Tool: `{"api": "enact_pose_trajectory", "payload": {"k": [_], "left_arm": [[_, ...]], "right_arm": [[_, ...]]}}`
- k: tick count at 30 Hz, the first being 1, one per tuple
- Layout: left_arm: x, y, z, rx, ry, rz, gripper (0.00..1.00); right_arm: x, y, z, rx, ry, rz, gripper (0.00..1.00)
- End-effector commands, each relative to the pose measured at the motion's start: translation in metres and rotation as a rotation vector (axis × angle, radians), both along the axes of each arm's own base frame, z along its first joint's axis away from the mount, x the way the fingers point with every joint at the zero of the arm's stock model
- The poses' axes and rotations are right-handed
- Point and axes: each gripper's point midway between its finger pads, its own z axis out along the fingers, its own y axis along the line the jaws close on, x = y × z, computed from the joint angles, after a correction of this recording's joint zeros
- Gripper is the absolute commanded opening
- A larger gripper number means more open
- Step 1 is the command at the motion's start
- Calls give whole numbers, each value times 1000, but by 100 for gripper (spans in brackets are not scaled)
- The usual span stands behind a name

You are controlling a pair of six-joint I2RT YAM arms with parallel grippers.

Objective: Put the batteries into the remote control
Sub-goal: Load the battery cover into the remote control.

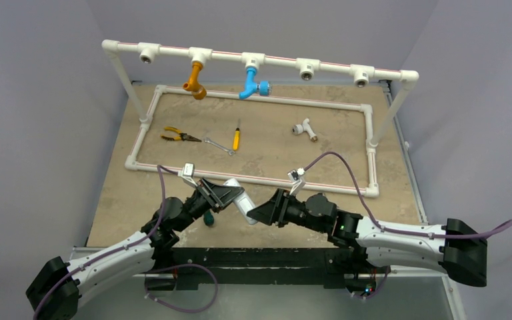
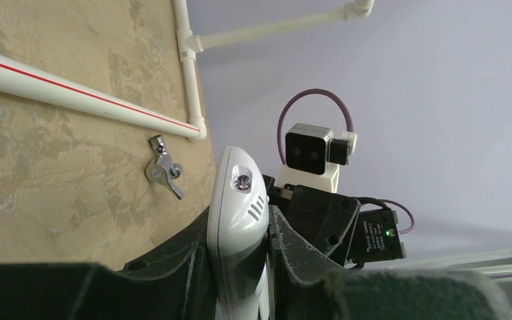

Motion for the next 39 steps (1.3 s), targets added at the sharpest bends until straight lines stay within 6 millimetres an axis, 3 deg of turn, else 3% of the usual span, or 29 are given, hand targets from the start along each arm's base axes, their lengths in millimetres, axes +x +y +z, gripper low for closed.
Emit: {"api": "enact_pose_trajectory", "payload": {"k": [1,7,14,15,20,27,30,32,34,39], "left_arm": [[-2,-2,36,-84,-62,-12,0],[-2,-1,36,-84,-62,-12,0],[-4,-1,40,-94,-70,-15,0],[-4,0,41,-96,-70,-15,0],[-3,0,35,-78,-63,-12,0],[-2,0,16,-1,-51,-6,0],[-3,-1,-3,98,-27,-16,0],[-4,-1,-15,185,-17,-27,0],[-7,0,-30,282,16,-48,0],[-12,8,-41,383,27,-60,0]], "right_arm": [[1,7,20,56,-23,16,48],[2,7,18,53,-22,10,35],[5,7,15,43,-18,-5,30],[5,7,15,44,-19,-5,32],[7,4,22,16,-60,-10,63],[13,-15,48,-42,-190,-43,77],[20,-30,55,-86,-235,-94,79],[31,-46,50,-168,-252,-162,79],[46,-68,36,-298,-261,-261,79],[78,-120,4,-582,-281,-424,84]]}}
